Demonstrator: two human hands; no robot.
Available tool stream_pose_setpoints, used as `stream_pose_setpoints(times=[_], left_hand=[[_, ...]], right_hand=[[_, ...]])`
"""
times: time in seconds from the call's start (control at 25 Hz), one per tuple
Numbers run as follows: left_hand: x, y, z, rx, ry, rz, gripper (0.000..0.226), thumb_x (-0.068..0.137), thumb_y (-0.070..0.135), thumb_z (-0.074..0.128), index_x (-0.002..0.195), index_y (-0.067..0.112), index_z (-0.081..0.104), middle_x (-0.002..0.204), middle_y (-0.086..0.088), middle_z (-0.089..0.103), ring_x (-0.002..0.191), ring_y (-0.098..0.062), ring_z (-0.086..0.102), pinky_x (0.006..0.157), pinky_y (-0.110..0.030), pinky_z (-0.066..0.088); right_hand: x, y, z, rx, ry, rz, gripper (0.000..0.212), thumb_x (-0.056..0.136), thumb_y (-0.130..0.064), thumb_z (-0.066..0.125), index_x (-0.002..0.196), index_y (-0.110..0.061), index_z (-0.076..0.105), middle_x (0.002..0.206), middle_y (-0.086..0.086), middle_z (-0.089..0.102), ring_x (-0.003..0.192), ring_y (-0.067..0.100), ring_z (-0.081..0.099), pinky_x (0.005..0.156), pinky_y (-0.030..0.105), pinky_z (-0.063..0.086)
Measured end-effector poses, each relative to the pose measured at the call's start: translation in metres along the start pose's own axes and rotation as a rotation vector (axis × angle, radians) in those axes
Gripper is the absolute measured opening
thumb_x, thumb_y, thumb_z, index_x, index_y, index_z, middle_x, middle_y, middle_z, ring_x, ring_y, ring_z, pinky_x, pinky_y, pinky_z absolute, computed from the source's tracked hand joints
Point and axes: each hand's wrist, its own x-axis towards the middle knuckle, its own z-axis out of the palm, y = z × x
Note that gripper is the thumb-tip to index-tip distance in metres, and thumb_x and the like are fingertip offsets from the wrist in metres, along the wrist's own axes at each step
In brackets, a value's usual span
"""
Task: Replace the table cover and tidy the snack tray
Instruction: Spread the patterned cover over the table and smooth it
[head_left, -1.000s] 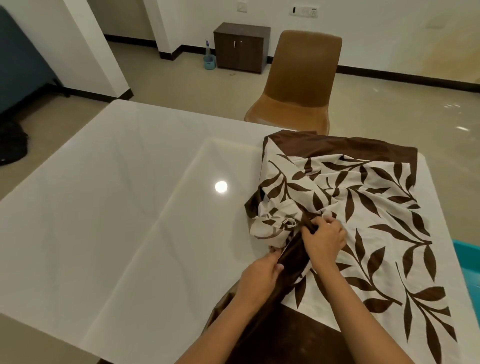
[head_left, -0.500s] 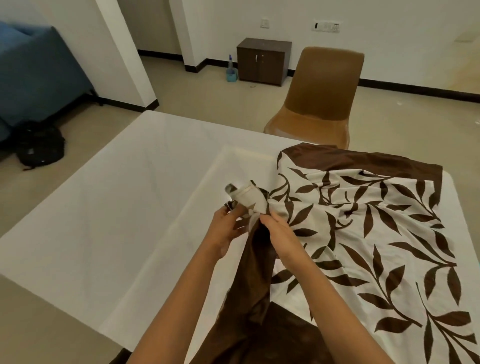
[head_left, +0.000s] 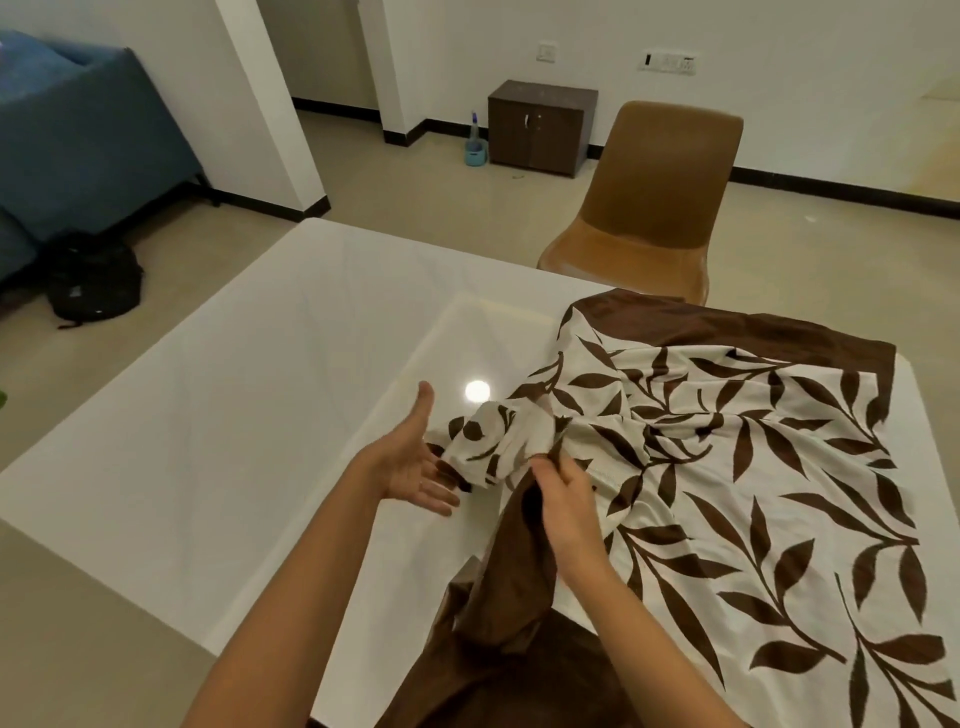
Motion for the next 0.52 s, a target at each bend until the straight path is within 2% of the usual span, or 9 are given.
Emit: stream_pose_setpoints(times=[0.08,0.12,0.16,0.2,0.24,0.32,0.4,0.48,0.52], left_hand=[[-0.004,-0.004,0.006,0.154,-0.180,-0.056,0.116,0.055,0.088,0.055,0.125,-0.004,0.046,0.134,-0.029,0.051,0.114,-0.043,0.059,0.080,-0.051,0.055],[-0.005,-0.006,0.006,0.231,-0.196,-0.030,0.101,0.060,0.077,0.065,0.126,0.002,0.053,0.130,-0.025,0.057,0.112,-0.038,0.062,0.083,-0.050,0.056],[-0.006,-0.006,0.004,0.328,-0.164,0.023,0.079,0.067,0.060,0.075,0.122,0.006,0.059,0.125,-0.021,0.062,0.109,-0.032,0.065,0.088,-0.049,0.055],[-0.009,-0.006,0.000,0.411,-0.089,0.087,0.058,0.074,0.039,0.079,0.119,0.007,0.061,0.121,-0.020,0.064,0.106,-0.029,0.066,0.095,-0.049,0.052],[-0.012,-0.004,-0.007,0.448,0.009,0.151,0.042,0.080,0.020,0.075,0.117,0.005,0.063,0.118,-0.020,0.066,0.104,-0.030,0.066,0.099,-0.049,0.049],[-0.021,0.007,-0.031,0.469,0.294,0.344,0.031,0.084,0.000,0.065,0.115,0.002,0.065,0.112,-0.020,0.068,0.105,-0.033,0.065,0.099,-0.046,0.049],[-0.041,0.026,-0.064,0.398,0.725,0.622,0.033,0.082,-0.006,0.058,0.112,0.006,0.068,0.110,-0.018,0.069,0.107,-0.033,0.063,0.095,-0.039,0.050],[-0.067,0.047,-0.108,0.221,1.247,0.854,0.039,0.080,-0.004,0.051,0.113,0.009,0.067,0.113,-0.016,0.067,0.109,-0.031,0.062,0.092,-0.025,0.044],[-0.075,0.056,-0.133,0.116,1.440,0.921,0.042,0.081,-0.002,0.051,0.121,0.008,0.061,0.121,-0.016,0.063,0.114,-0.031,0.058,0.091,-0.019,0.040]], right_hand=[[-0.015,0.008,0.021,-0.209,-0.198,-0.120,0.039,0.098,-0.023,0.047,0.131,-0.045,0.046,0.111,-0.019,0.064,0.107,-0.002,0.058,0.092,0.020,0.049],[-0.021,0.012,0.030,-0.295,-0.322,-0.167,0.045,0.098,-0.021,0.048,0.133,-0.047,0.041,0.120,-0.025,0.059,0.113,-0.010,0.052,0.097,0.014,0.044],[-0.026,0.017,0.036,-0.357,-0.437,-0.204,0.047,0.097,-0.020,0.049,0.137,-0.044,0.040,0.130,-0.032,0.047,0.122,-0.020,0.039,0.103,0.006,0.034],[-0.026,0.021,0.039,-0.403,-0.523,-0.233,0.048,0.096,-0.022,0.052,0.139,-0.039,0.042,0.136,-0.035,0.037,0.128,-0.024,0.026,0.107,0.003,0.023],[-0.025,0.024,0.038,-0.425,-0.559,-0.256,0.048,0.094,-0.023,0.054,0.139,-0.036,0.045,0.138,-0.032,0.034,0.131,-0.023,0.022,0.108,0.003,0.019],[-0.019,0.026,0.029,-0.400,-0.467,-0.302,0.041,0.091,-0.022,0.059,0.131,-0.032,0.056,0.134,-0.026,0.044,0.127,-0.022,0.032,0.108,0.008,0.030],[-0.007,0.030,0.012,-0.430,-0.232,-0.345,0.036,0.090,-0.019,0.061,0.125,-0.026,0.061,0.132,-0.023,0.049,0.126,-0.017,0.038,0.108,0.024,0.040],[0.010,0.040,-0.015,-0.558,-0.047,-0.319,0.041,0.090,-0.023,0.062,0.131,-0.022,0.057,0.144,-0.008,0.044,0.138,0.002,0.031,0.115,0.036,0.033],[0.018,0.047,-0.029,-0.635,0.001,-0.274,0.047,0.091,-0.026,0.061,0.137,-0.020,0.051,0.151,-0.001,0.037,0.144,0.010,0.024,0.118,0.038,0.026]])
